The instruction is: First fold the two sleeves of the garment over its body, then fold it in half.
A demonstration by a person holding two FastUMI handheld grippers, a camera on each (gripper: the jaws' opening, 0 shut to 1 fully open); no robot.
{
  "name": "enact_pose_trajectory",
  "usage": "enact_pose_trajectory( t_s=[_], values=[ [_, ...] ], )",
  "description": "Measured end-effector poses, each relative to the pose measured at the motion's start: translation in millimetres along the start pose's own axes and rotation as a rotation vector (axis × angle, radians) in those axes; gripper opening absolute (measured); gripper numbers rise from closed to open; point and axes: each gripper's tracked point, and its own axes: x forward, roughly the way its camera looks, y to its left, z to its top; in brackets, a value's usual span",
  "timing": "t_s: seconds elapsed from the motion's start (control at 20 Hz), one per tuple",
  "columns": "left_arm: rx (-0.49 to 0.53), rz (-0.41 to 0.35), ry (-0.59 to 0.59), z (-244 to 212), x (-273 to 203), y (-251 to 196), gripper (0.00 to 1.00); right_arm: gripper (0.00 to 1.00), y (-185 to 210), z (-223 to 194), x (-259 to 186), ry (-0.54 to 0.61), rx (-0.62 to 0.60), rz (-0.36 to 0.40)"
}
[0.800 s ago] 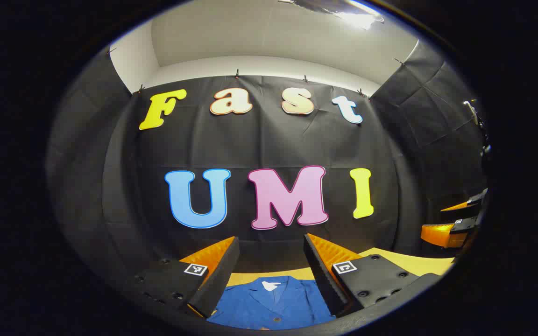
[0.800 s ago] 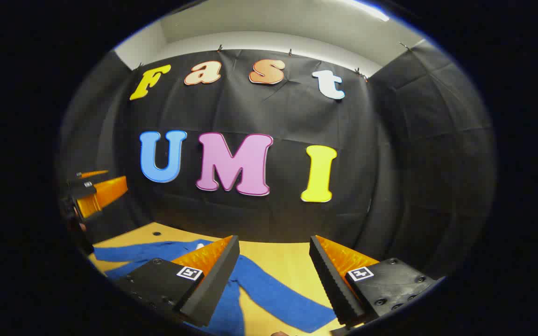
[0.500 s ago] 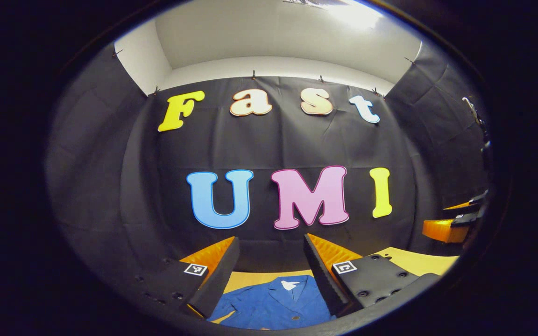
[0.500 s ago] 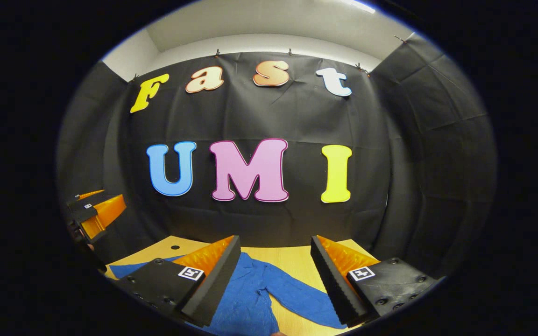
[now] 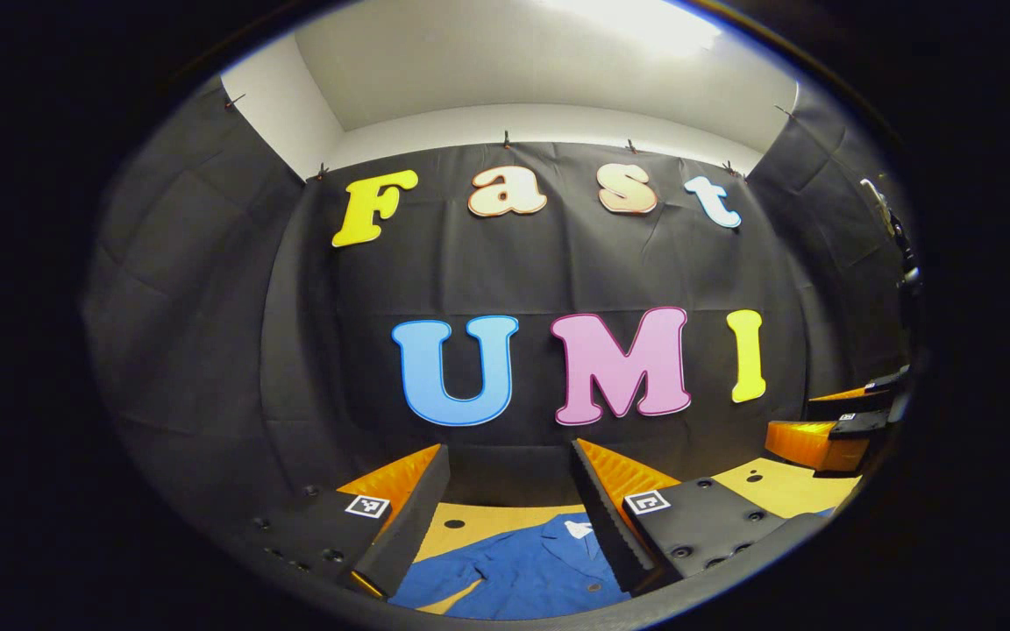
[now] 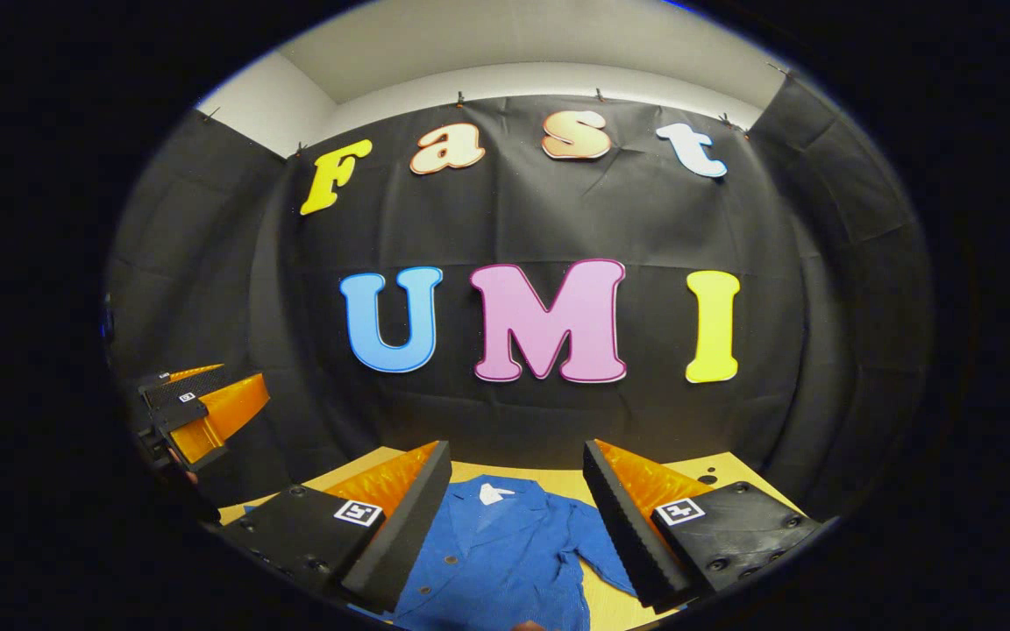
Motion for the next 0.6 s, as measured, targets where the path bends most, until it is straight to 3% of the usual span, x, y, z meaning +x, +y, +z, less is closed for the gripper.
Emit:
enact_pose_trajectory(
  t_s=[0.35,0.6],
  values=[
    [-0.016,0.021,-0.007,8,-3,16,0.81,0.96,32,-4,11,0.032,0.006,0.074],
    [-0.016,0.013,-0.015,9,-3,17,0.80,0.96,32,-3,9,0.026,-0.010,0.073]
  ],
)
